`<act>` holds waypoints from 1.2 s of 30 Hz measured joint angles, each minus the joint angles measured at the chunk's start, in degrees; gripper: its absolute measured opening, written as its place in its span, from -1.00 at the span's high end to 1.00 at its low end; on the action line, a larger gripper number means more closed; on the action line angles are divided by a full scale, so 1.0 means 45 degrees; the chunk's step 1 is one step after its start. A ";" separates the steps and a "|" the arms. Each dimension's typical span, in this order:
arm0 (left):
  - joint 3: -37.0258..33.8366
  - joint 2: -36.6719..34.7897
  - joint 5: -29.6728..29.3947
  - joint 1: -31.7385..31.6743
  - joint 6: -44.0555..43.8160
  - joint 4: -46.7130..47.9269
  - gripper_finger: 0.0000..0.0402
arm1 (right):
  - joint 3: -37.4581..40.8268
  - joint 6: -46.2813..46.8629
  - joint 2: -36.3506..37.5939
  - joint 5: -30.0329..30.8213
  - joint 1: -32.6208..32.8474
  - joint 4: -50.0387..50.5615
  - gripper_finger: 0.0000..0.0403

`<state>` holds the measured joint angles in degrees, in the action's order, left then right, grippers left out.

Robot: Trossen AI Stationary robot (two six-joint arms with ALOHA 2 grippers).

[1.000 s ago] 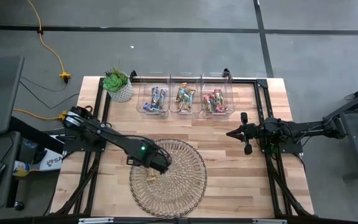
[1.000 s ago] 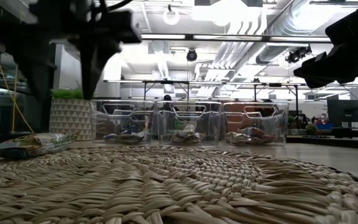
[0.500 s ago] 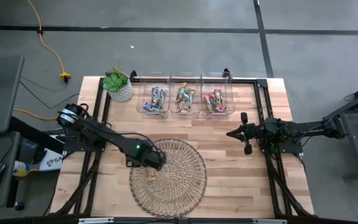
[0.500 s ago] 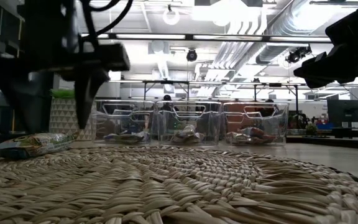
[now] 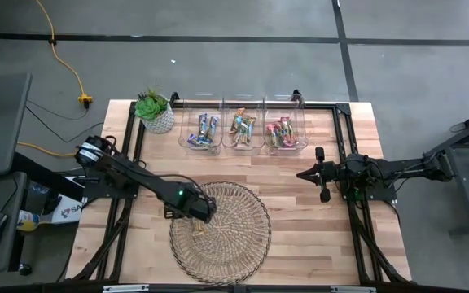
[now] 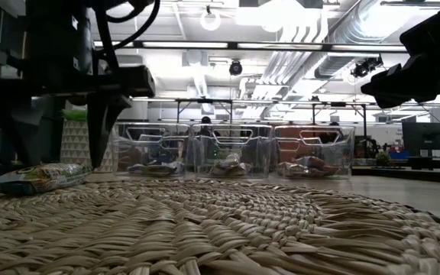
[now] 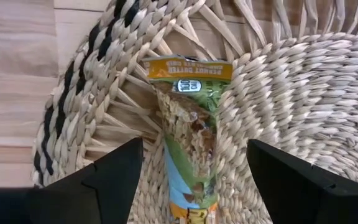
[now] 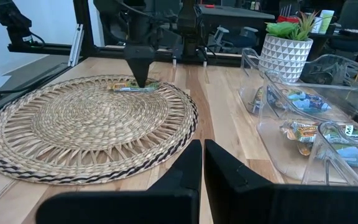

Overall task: Pick and place Granola Bars by type
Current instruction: Put the yellow granola bar into the middle transparent bin

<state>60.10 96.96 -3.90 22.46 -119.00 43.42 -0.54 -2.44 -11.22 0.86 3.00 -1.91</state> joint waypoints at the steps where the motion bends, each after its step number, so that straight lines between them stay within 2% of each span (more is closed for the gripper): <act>1: 0.0005 0.0068 -0.0016 0.0000 -0.0005 -0.0015 -0.41 | 0.0005 0.0000 0.0000 0.0000 -0.0005 0.0000 1.00; 17: 0.0010 0.0656 0.0121 0.0000 0.0039 -0.0535 -0.38 | 0.0004 0.0000 -0.0166 -0.0010 0.0000 0.0029 1.00; 28: 0.0019 0.0759 0.0184 0.0005 0.0044 -0.0605 0.06 | 0.0000 0.0000 -0.0169 0.0000 -0.0002 0.0015 1.00; 36: 0.0015 0.0769 0.0189 0.0010 0.0107 -0.0651 0.30 | 0.0000 0.0000 -0.0170 0.0005 -0.0004 0.0010 1.00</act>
<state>60.16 100.42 -3.05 22.50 -118.52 40.49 -0.54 -2.44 -11.99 0.89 2.99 -1.87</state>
